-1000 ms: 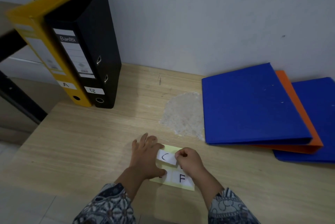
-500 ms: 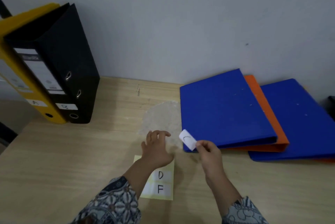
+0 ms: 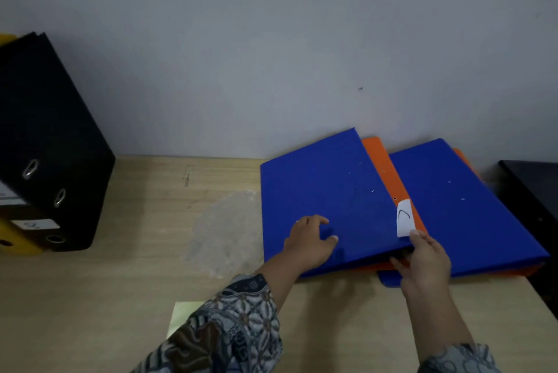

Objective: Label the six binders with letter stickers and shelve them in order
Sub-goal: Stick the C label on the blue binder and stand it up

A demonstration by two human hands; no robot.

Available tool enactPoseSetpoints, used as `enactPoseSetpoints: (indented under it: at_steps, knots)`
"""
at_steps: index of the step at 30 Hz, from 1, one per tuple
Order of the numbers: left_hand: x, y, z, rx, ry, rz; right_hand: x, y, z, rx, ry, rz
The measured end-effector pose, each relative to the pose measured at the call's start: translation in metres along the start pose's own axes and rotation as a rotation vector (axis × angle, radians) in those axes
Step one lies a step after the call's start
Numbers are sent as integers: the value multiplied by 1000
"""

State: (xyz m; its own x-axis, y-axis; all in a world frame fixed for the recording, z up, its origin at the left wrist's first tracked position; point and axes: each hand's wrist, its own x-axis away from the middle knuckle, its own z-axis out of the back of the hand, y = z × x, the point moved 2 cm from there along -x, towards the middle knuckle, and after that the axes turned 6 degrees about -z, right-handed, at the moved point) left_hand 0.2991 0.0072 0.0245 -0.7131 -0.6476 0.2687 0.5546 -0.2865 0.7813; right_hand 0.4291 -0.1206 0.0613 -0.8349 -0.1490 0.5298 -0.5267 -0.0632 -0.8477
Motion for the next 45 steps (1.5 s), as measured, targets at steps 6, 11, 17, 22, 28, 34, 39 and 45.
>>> enactPoseSetpoints:
  at_steps: [6, 11, 17, 22, 28, 34, 39, 45]
  knots:
    - [-12, 10, -8, 63, -91, 59, -8, -17, 4, 108, -8, -75]
    - [-13, 12, -11, 82, -132, 89, -16, -25, 6, 210, -44, -147]
    - [-12, 17, -4, 139, -127, 125, -11, -30, 12, 171, -131, -265]
    - [-9, 31, 11, 280, -62, 155, 0, -29, 16, -24, -259, -367]
    - [-1, 48, 46, 404, 14, 231, 16, -48, -5, 14, -539, -290]
    - [4, 51, 89, 533, 29, 314, 53, -53, -49, 173, -725, -213]
    - [10, 40, 113, 561, 150, 151, 89, -45, -87, 255, -803, -138]
    - [25, 27, 144, 685, 156, 153, 125, -56, -123, 489, -711, 106]
